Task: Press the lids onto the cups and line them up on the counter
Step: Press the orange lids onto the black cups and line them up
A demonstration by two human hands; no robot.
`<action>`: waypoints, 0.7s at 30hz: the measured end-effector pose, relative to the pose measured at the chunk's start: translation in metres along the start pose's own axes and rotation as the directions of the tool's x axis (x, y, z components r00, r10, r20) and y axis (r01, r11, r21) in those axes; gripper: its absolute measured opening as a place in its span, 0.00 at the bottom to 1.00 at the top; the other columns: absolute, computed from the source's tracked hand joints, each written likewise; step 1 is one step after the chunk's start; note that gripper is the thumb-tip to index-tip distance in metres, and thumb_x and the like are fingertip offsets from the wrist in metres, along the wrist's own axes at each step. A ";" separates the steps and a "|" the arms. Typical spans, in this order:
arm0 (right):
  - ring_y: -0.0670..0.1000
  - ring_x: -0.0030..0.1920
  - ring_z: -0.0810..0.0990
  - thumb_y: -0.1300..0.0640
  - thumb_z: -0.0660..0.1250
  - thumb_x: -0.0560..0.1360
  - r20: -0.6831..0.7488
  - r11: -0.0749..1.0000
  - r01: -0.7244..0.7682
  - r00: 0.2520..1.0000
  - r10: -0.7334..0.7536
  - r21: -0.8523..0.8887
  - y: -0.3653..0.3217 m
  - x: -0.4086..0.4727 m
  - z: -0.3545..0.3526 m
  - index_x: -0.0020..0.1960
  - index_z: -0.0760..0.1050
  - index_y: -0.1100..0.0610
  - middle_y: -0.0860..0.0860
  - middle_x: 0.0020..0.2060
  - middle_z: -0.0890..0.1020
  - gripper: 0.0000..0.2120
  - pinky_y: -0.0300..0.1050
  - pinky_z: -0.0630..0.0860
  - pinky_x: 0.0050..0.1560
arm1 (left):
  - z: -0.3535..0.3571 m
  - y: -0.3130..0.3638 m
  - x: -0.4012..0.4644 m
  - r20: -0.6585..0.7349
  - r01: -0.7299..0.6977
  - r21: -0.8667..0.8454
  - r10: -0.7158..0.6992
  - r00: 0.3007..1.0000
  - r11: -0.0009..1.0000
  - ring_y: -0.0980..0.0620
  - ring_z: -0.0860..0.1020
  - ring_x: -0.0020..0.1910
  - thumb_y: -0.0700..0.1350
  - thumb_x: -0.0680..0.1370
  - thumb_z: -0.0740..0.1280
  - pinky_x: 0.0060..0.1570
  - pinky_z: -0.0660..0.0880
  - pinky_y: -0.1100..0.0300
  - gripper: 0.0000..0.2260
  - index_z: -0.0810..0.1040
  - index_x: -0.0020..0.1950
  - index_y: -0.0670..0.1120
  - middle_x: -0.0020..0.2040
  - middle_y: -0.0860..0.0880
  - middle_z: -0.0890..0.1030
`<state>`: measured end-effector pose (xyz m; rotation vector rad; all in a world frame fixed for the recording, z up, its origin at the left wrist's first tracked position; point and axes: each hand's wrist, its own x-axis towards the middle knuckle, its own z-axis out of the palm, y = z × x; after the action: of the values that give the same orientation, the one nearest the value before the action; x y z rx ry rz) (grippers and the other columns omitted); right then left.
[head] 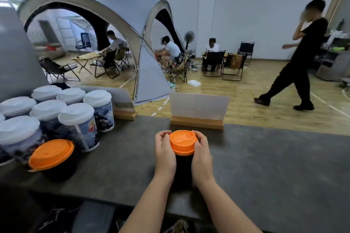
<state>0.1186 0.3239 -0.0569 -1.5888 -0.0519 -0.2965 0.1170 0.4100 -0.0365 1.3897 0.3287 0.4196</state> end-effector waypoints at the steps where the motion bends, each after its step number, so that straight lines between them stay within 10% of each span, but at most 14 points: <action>1: 0.41 0.50 0.78 0.46 0.53 0.75 0.002 1.000 0.005 1.000 -0.005 -0.014 0.001 -0.001 -0.002 0.58 0.72 0.45 0.44 0.50 0.81 0.15 0.38 0.74 0.51 | -0.001 -0.001 0.004 0.009 0.017 -0.018 -0.017 1.000 1.000 0.49 0.78 0.47 0.44 0.84 0.56 0.43 0.74 0.60 0.09 0.75 0.54 0.45 0.50 0.46 0.80; 8: 0.45 0.43 0.76 0.53 0.58 0.80 0.017 0.998 0.058 0.998 -0.058 0.000 0.001 0.000 -0.015 0.50 0.67 0.51 0.49 0.41 0.76 0.02 0.37 0.72 0.42 | -0.017 0.001 0.014 0.010 -0.130 0.102 0.129 0.992 0.986 0.54 0.83 0.38 0.52 0.83 0.61 0.40 0.76 0.63 0.18 0.84 0.41 0.46 0.36 0.49 0.85; 15: 0.46 0.52 0.79 0.46 0.54 0.72 0.134 0.994 0.102 0.985 -0.106 0.035 0.010 0.001 -0.007 0.60 0.74 0.48 0.48 0.53 0.80 0.19 0.40 0.77 0.50 | -0.015 -0.013 -0.007 0.146 -0.145 0.162 0.122 0.982 0.976 0.56 0.77 0.59 0.54 0.82 0.61 0.58 0.77 0.57 0.12 0.76 0.64 0.57 0.60 0.58 0.78; 21: 0.47 0.47 0.79 0.51 0.51 0.78 0.100 0.992 0.122 0.987 -0.125 0.041 0.010 0.002 -0.003 0.55 0.73 0.49 0.48 0.48 0.80 0.13 0.38 0.76 0.44 | -0.008 -0.018 -0.022 -0.128 -0.183 0.152 0.203 0.971 0.971 0.52 0.77 0.52 0.53 0.80 0.64 0.45 0.75 0.61 0.03 0.72 0.51 0.55 0.54 0.52 0.76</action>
<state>0.1225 0.3203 -0.0660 -1.5680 -0.2342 -0.3092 0.0957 0.4049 -0.0566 1.5387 0.3459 0.6700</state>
